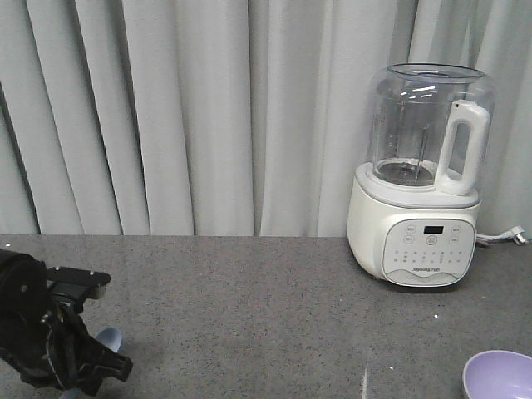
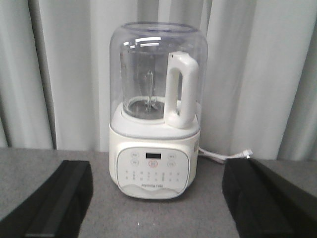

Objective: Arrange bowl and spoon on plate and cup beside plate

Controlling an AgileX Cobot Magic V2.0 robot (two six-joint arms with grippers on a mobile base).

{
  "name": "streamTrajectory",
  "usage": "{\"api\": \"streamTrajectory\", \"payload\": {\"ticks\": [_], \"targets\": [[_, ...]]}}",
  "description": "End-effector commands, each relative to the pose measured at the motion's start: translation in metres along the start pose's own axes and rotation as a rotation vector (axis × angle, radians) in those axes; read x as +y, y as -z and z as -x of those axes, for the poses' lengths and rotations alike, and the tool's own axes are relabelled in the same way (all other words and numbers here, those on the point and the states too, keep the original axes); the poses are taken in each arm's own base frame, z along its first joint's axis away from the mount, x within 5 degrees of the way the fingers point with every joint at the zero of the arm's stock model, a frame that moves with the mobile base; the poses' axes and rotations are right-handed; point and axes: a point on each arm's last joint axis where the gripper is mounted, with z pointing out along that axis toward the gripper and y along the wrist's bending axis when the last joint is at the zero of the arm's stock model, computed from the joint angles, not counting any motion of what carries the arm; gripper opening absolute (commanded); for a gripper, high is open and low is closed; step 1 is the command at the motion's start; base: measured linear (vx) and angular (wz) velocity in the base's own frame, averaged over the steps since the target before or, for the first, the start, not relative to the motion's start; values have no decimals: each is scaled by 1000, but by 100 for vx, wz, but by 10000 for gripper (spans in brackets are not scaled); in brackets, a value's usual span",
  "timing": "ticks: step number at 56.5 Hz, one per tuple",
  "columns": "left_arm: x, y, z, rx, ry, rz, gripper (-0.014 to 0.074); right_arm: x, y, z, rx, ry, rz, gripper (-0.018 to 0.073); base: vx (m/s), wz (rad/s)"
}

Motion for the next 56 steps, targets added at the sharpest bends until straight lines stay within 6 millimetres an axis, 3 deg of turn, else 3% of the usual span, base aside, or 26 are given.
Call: {"api": "streamTrajectory", "payload": {"ticks": [1,12,22,31,43,56], "targets": [[-2,56,5,-213,-17,-20,-8,-4,12,19,-39,16,-33,585,0,0],[0,123,-13,-404,-32,-29,-7,-25,4,15,296,-89,-264,582,0,0],[-1,162,-31,-512,-26,-62,-6,-34,-30,-9,559,-47,-370,557,0,0],[-1,177,-39,-552,-40,-72,-6,-31,-67,-31,711,-34,-331,549,0,0],[-1,176,-42,-525,-41,-72,-6,-28,-115,-65,879,-43,-295,549,0,0],[-1,176,-42,-524,-59,-67,-6,-32,-151,-102,1028,-29,-302,549,0,0]]}}
